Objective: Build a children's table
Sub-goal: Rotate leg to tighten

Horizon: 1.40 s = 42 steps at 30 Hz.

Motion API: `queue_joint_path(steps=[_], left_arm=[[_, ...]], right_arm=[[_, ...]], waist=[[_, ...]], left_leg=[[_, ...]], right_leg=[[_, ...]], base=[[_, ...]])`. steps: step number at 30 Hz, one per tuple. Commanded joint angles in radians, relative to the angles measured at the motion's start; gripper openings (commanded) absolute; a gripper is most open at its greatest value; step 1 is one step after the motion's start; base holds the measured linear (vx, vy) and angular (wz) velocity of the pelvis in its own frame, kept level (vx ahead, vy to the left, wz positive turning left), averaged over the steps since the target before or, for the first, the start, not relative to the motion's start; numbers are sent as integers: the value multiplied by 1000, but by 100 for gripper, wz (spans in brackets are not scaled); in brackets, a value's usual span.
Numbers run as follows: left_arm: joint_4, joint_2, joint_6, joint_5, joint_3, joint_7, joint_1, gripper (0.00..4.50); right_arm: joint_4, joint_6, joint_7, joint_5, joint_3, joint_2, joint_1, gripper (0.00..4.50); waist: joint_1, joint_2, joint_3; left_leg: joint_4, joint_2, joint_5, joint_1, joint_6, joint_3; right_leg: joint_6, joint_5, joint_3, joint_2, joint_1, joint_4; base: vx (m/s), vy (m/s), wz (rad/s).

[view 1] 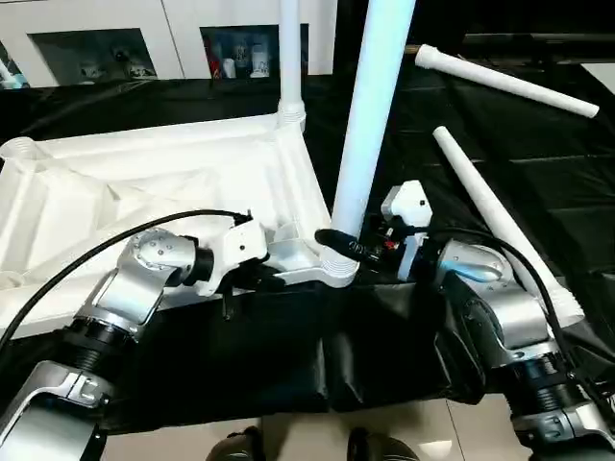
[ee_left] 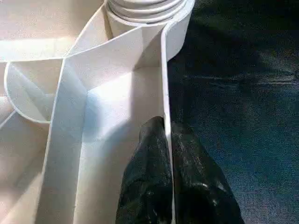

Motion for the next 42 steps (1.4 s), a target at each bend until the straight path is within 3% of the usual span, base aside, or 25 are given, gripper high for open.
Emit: queue_joint_path(steps=[1,5,7,8,10,11,12,13,14,15,16,17,18,19,20,21,22,23,25,29,32,36,39,40,42], left_arm=[[42,5,17,19,-3,33,-2,0],[66,-37,62,29,3,103,-20,0],[79,-81,101,39,5,166,-34,0],[86,-105,120,42,7,197,-42,0],[101,-142,145,50,7,245,-59,0],[118,-173,165,54,12,288,-74,0],[123,-182,171,55,13,300,-78,0],[161,-236,202,65,22,384,-109,0],[176,-256,214,67,26,412,-121,0],[183,-267,220,68,27,427,-127,0],[214,-314,253,71,36,489,-154,0],[225,-338,271,72,39,516,-167,0],[243,-379,300,72,42,557,-189,0],[260,-411,318,75,45,585,-207,0],[260,-411,318,75,45,585,-207,0],[266,-420,322,77,46,594,-213,0],[277,-432,324,82,46,605,-223,0],[286,-440,325,85,45,611,-231,0],[296,-438,320,100,38,614,-243,0],[313,-427,306,115,33,615,-254,0],[308,-414,282,118,19,585,-252,0],[278,-396,256,115,-8,539,-236,0],[207,-318,203,118,-61,398,-200,0],[207,-318,203,118,-61,398,-200,0],[170,-270,166,111,-74,321,-182,0]], right_arm=[[161,91,-47,-79,63,7,71,184],[196,87,-195,-92,13,67,66,184],[220,76,-301,-108,-16,109,65,184],[232,71,-349,-115,-28,129,65,184],[248,56,-406,-129,-37,152,64,184],[261,48,-440,-135,-43,168,61,184],[263,47,-449,-135,-46,173,60,184],[282,40,-506,-132,-69,204,52,184],[289,40,-520,-130,-75,213,48,184],[293,41,-528,-129,-78,218,46,184],[315,44,-562,-128,-90,237,34,184],[329,43,-579,-128,-96,245,26,184],[357,44,-614,-126,-109,261,10,184],[386,45,-652,-125,-128,276,-6,184],[386,45,-652,-125,-128,276,-6,184],[397,45,-668,-126,-136,283,-12,184],[416,42,-683,-126,-143,291,-23,184],[430,38,-695,-127,-147,296,-30,184],[449,30,-709,-129,-158,306,-43,184],[465,29,-714,-125,-174,318,-55,184],[481,27,-703,-126,-179,322,-68,184],[486,28,-665,-145,-157,307,-81,184],[451,73,-512,-153,-104,226,-110,184],[451,73,-512,-153,-104,226,-110,184],[413,110,-402,-141,-80,165,-115,184]], waist=[[-2,-7,-22],[-7,-5,-15],[-16,4,-11],[-19,6,-8],[-32,21,0],[-35,36,7],[-29,40,8],[14,49,6],[36,38,3],[14,-29,-9],[20,-35,5],[23,-24,1],[26,-18,14],[11,-10,2],[6,3,-14],[-10,7,-5],[-21,9,0],[-25,4,3],[-25,6,-1],[-25,3,6],[-23,1,2],[-19,-2,1],[-14,0,-9],[-17,0,-9],[-20,-4,-6]], left_leg=[[-80,72,-466,18,10,-58],[-81,68,-514,25,-6,-65],[-82,64,-584,37,-24,-75],[-86,67,-607,35,-32,-79],[-109,76,-753,34,-59,-96],[-144,89,-879,25,-82,-103],[-177,101,-926,1,-88,-96],[-245,112,-987,-47,-110,-47],[-252,104,-929,-34,-100,-18],[-89,40,-658,97,-105,-5],[66,-26,-166,70,20,-80],[67,-29,-29,2,45,-120],[-9,14,-50,-20,-3,-124],[-62,42,-270,29,-27,-117],[-65,53,-334,57,-34,-112],[-83,53,-453,53,-36,-103],[-94,56,-506,48,-38,-101],[-105,54,-517,22,-36,-109],[-103,55,-531,36,-31,-105],[-102,53,-541,41,-16,-100],[-107,54,-520,38,-1,-102],[-108,58,-470,34,9,-98],[-101,66,-340,22,34,-92],[-104,66,-339,18,43,-87],[-102,61,-414,21,37,-84]], right_leg=[[-78,-762,64,-84,1,-119],[-51,-842,56,-84,-7,-131],[-33,-875,33,-78,-8,-148],[-33,-860,28,-77,-4,-147],[-37,-755,-4,-63,13,-143],[-51,-621,-24,-39,34,-110],[-71,-510,-21,-27,58,-50],[-109,-254,-19,-2,91,86],[-100,-239,4,3,71,101],[-68,-651,67,-58,-55,-79],[-78,-982,112,-148,-32,-184],[-90,-971,132,-165,43,-156],[-87,-865,77,-135,68,-115],[-104,-637,63,-51,21,-83],[-134,-503,64,-47,20,-73],[-165,-405,65,-44,27,-72],[-174,-383,68,-49,35,-79],[-160,-395,63,-55,56,-77],[-143,-434,69,-65,46,-90],[-122,-512,75,-73,36,-106],[-106,-535,73,-77,41,-113],[-125,-494,77,-81,44,-110],[-180,-311,79,-82,57,-90],[-195,-316,75,-77,58,-88],[-179,-465,77,-81,48,-101]], base=[[0,0,0],[0,0,0],[-55,17,-5],[-57,25,-6],[-55,60,-8],[-57,72,-7],[-59,74,1],[-86,29,29],[-86,29,29],[-1,-65,36],[100,-27,-11],[100,-27,-11],[47,89,-31],[-58,69,13],[-58,69,13],[-108,25,31],[-72,52,1],[-72,52,1],[-19,64,-8],[-3,13,-1],[0,0,0],[0,0,0],[0,0,0],[0,0,0],[0,0,0]])
